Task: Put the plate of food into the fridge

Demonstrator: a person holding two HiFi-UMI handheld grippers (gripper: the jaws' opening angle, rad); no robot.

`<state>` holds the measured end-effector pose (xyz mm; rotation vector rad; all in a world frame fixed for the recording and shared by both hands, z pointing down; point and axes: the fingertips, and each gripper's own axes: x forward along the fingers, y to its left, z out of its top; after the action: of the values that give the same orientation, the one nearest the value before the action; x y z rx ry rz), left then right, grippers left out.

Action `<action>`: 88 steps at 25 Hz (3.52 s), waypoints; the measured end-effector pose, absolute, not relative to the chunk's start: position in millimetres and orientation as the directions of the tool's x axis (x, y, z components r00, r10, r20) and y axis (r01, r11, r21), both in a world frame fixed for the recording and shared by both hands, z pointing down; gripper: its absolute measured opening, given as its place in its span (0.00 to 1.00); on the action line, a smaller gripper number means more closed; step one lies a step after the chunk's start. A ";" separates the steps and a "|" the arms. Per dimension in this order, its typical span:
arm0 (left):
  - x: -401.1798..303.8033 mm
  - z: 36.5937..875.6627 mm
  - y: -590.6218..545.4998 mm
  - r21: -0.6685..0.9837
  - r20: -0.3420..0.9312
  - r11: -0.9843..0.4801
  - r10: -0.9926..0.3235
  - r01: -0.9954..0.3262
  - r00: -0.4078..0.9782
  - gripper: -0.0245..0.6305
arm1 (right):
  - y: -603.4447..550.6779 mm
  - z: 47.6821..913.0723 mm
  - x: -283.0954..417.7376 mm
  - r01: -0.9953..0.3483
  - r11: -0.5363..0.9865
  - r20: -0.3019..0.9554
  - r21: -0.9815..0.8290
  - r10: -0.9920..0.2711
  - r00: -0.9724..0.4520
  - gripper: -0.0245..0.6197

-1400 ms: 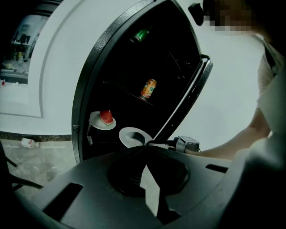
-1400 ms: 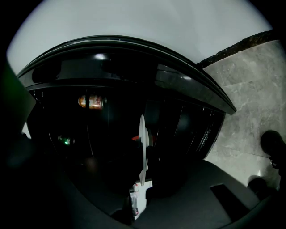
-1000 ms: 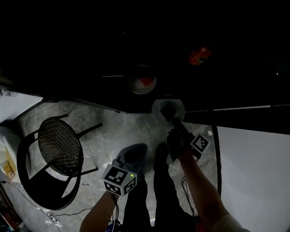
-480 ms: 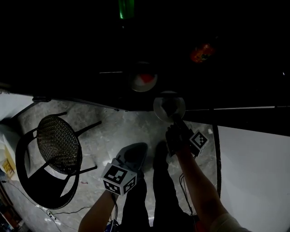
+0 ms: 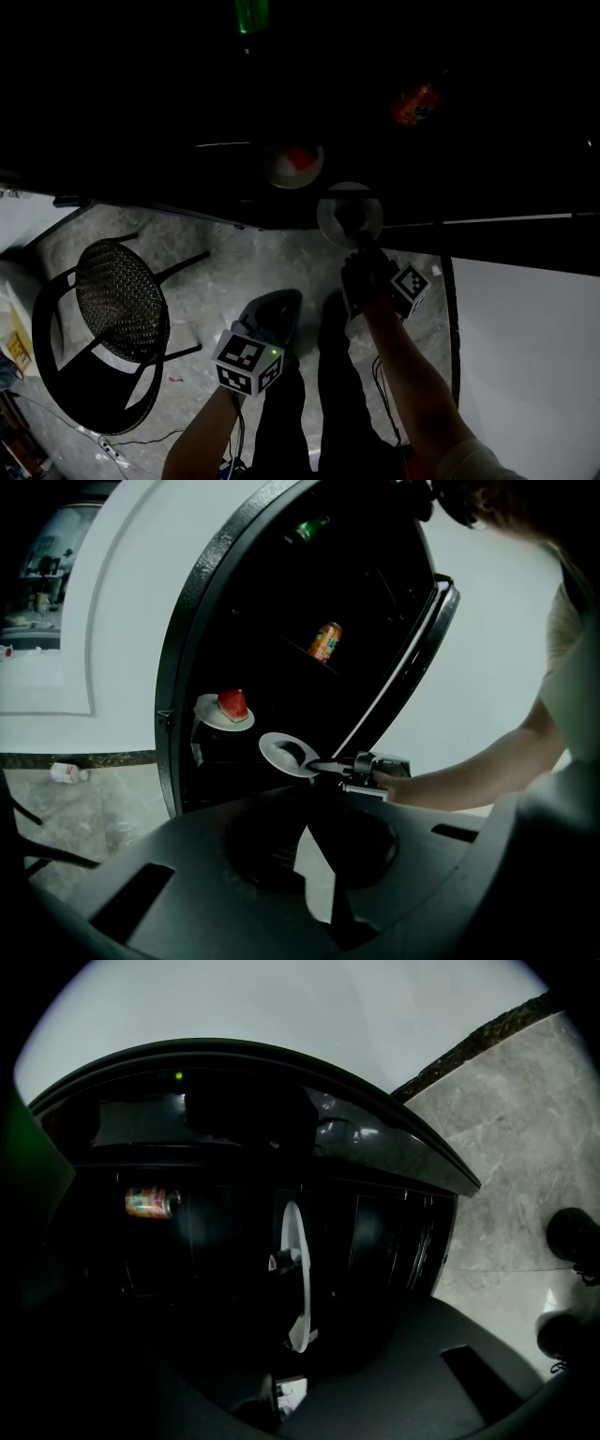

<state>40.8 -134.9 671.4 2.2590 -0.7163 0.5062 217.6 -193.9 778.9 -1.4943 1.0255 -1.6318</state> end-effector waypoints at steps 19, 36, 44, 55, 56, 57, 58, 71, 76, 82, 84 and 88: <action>31.9 679.5 -120.2 0.519 0.545 -0.579 -0.342 -0.629 0.765 0.05 | -211.0 785.7 222.0 0.029 -0.450 0.447 -0.893 -0.892 -0.061 0.08; 27.9 684.8 -115.3 0.476 0.578 -0.619 -0.315 -0.625 0.753 0.05 | -223.0 777.7 223.5 -0.030 -0.392 0.393 -0.920 -0.912 -0.117 0.20; 30.9 684.9 -111.3 0.474 0.577 -0.632 -0.304 -0.613 0.758 0.05 | -216.6 779.0 224.2 -0.095 -0.407 0.416 -0.909 -0.901 -0.123 0.23; 30.8 687.2 -111.6 0.474 0.576 -0.633 -0.303 -0.612 0.759 0.05 | -226.2 785.7 226.3 -0.086 -0.442 0.450 -0.893 -0.887 -0.104 0.09; 30.1 687.7 -111.3 0.474 0.577 -0.632 -0.302 -0.613 0.758 0.05 | -229.2 785.0 225.9 -0.083 -0.441 0.448 -0.894 -0.889 -0.101 0.09; 29.2 688.3 -110.9 0.473 0.579 -0.632 -0.302 -0.614 0.757 0.05 | -231.9 785.1 225.3 -0.080 -0.440 0.446 -0.894 -0.890 -0.098 0.09; 28.1 688.6 -110.5 0.473 0.581 -0.631 -0.301 -0.615 0.756 0.05 | -234.2 786.0 224.9 -0.079 -0.440 0.446 -0.895 -0.890 -0.095 0.09; 19.7 691.9 -107.0 0.474 0.584 -0.623 -0.307 -0.623 0.751 0.05 | -242.9 787.5 231.9 -0.100 -0.434 0.439 -0.895 -0.897 -0.039 0.09; 20.2 694.0 -104.4 0.477 0.586 -0.628 -0.295 -0.615 0.755 0.05 | -246.6 788.9 234.2 -0.100 -0.431 0.438 -0.897 -0.897 -0.056 0.09; 27.0 690.2 -103.8 0.474 0.574 -0.654 -0.277 -0.589 0.771 0.05 | -232.7 787.6 226.2 -0.169 -0.425 0.447 -0.889 -0.886 -0.126 0.20; 28.5 691.2 -103.0 0.473 0.575 -0.660 -0.271 -0.584 0.772 0.05 | -227.3 788.7 225.7 -0.190 -0.416 0.442 -0.890 -0.887 -0.131 0.20; 29.4 694.0 -102.2 0.478 0.577 -0.655 -0.268 -0.585 0.772 0.05 | -231.2 784.4 225.5 -0.182 -0.386 0.411 -0.904 -0.903 -0.126 0.14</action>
<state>29.4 -102.2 694.0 2.2905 -0.6328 0.6129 225.5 -231.2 784.4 -1.5527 1.2248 -1.5642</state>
